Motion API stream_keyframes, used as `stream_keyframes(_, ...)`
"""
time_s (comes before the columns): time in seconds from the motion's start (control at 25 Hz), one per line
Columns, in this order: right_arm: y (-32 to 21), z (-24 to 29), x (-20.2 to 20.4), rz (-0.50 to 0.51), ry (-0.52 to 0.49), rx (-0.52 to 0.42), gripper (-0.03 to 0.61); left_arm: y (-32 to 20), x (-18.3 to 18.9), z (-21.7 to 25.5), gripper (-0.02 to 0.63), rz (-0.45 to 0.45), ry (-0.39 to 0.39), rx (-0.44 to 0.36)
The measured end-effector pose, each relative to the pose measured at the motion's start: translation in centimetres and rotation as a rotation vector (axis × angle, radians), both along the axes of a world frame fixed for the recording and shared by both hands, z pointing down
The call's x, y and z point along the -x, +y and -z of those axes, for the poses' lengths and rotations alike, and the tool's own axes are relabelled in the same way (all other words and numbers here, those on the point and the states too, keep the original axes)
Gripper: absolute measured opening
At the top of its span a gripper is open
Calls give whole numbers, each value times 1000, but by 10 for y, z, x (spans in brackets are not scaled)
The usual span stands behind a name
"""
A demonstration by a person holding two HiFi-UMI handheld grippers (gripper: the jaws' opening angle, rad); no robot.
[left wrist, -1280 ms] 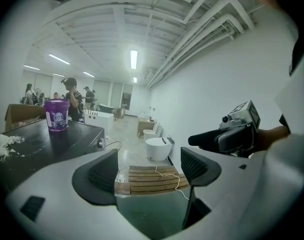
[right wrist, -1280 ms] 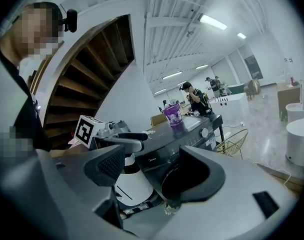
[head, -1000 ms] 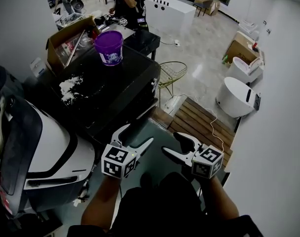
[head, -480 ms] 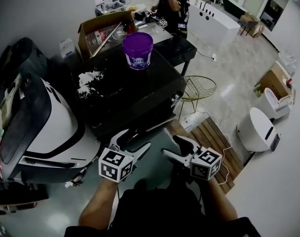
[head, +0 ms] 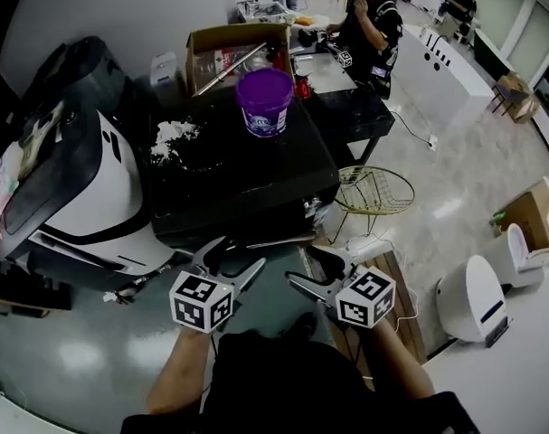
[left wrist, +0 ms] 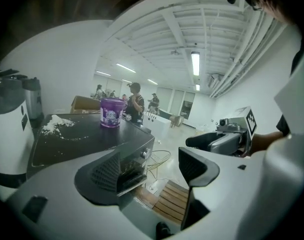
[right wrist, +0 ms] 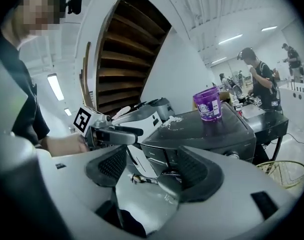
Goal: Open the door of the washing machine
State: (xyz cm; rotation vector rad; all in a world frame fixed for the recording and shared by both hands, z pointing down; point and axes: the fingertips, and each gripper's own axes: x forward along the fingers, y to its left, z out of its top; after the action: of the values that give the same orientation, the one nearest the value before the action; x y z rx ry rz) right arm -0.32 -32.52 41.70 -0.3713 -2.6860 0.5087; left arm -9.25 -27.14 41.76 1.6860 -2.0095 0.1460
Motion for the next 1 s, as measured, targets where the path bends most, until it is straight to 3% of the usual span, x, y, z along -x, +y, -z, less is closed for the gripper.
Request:
stream_keyframes(0.2, 8, 0, 3, 61, 8, -13, 327, 20, -1, -6, 362, 80, 23, -6)
stream_keyframes(0.52, 8, 0, -6, 96, 56, -72, 322, 42, -3, -16, 337, 131, 77, -40)
stream_keyframes(0.76, -1, -12, 10, 185, 90, -115, 322, 41, -2, -35, 333, 197, 113, -8)
stream_keyframes(1.0, -11, -52, 19, 311, 157, -85, 322, 26, -1, -57, 330, 286, 136, 40)
